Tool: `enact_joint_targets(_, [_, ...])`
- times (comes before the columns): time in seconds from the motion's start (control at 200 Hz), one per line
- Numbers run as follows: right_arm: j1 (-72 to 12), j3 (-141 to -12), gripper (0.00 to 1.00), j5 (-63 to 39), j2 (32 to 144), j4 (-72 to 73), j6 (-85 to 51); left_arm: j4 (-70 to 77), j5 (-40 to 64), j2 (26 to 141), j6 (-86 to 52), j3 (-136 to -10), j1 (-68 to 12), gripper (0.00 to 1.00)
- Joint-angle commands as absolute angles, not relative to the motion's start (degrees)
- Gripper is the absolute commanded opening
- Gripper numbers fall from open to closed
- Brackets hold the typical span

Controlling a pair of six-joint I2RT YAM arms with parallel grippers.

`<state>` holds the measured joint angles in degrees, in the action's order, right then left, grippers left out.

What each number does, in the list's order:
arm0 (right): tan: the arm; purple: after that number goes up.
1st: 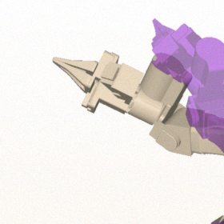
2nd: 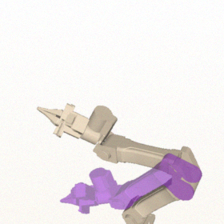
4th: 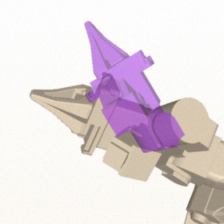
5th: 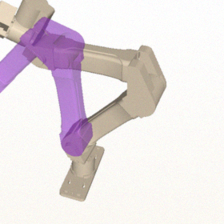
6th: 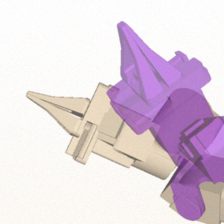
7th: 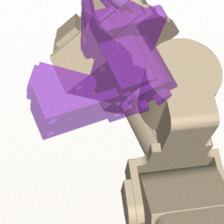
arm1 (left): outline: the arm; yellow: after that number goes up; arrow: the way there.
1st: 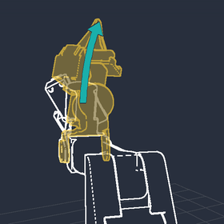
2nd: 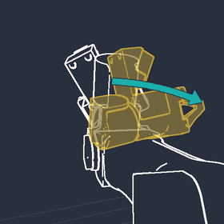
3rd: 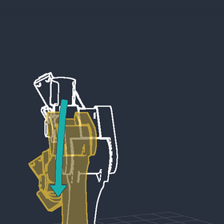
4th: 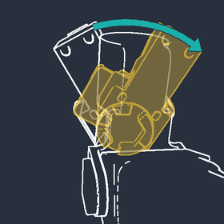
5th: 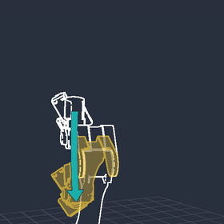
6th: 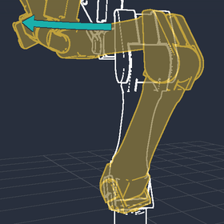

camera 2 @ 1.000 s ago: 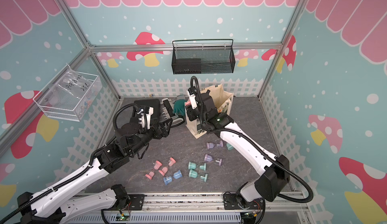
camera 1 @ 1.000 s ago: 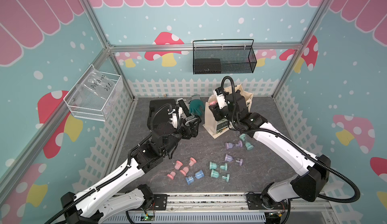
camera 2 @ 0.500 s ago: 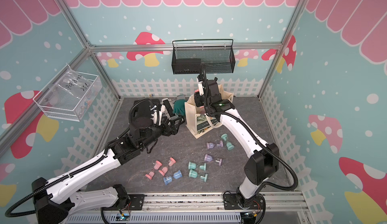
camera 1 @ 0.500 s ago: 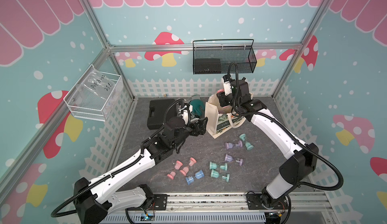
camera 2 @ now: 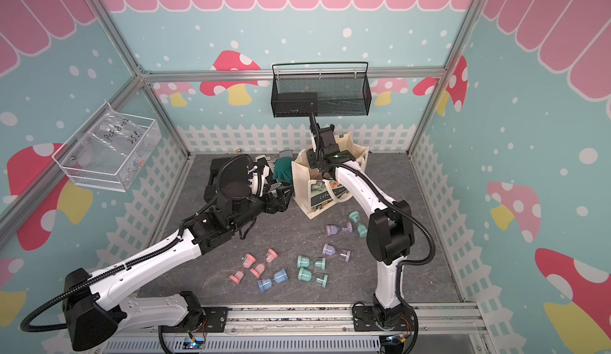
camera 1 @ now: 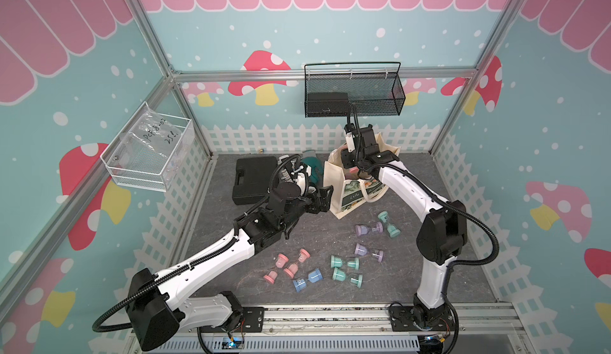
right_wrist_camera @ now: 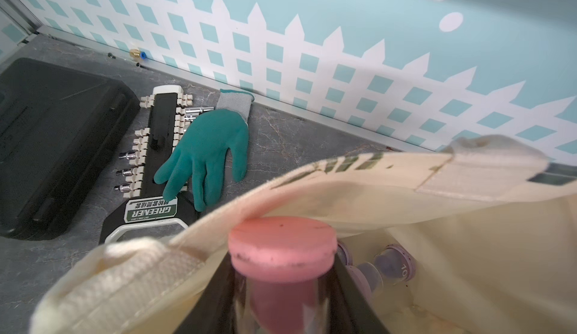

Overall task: Put the hourglass into the canvas bag
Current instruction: Place the hourglass in the canvas bag.

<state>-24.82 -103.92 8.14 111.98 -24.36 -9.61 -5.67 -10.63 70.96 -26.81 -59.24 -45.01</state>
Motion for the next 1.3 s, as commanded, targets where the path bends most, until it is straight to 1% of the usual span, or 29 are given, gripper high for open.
enact_joint_targets(0.0, [-24.3, -105.9, 0.19, 8.4, 114.6, -24.5, -8.3, -4.5, -10.1, 71.5, -27.3, -60.4, -44.4, 1.00])
enact_joint_targets(0.265, [-24.2, -104.0, 0.22, 8.5, 118.5, -24.5, -8.1, -4.3, -10.3, 71.4, -28.2, -59.2, -43.8, 0.99])
enact_joint_targets(0.5, [-24.2, -101.0, 0.25, 8.5, 119.8, -23.8, -8.6, -3.7, -9.7, 71.4, -29.1, -58.4, -43.1, 0.99])
enact_joint_targets(0.966, [-24.2, -102.7, 0.48, 10.5, 117.2, -24.4, -7.7, -3.6, -9.0, 71.3, -29.5, -58.4, -42.9, 0.99])
enact_joint_targets(1.126, [-24.2, -103.4, 0.57, 9.3, 114.8, -25.2, -8.2, -3.8, -8.9, 70.9, -29.7, -58.5, -42.8, 0.99])
enact_joint_targets(1.291, [-24.2, -104.0, 0.62, 7.5, 111.3, -26.1, -8.6, -4.0, -8.4, 70.4, -30.0, -58.6, -42.9, 0.99])
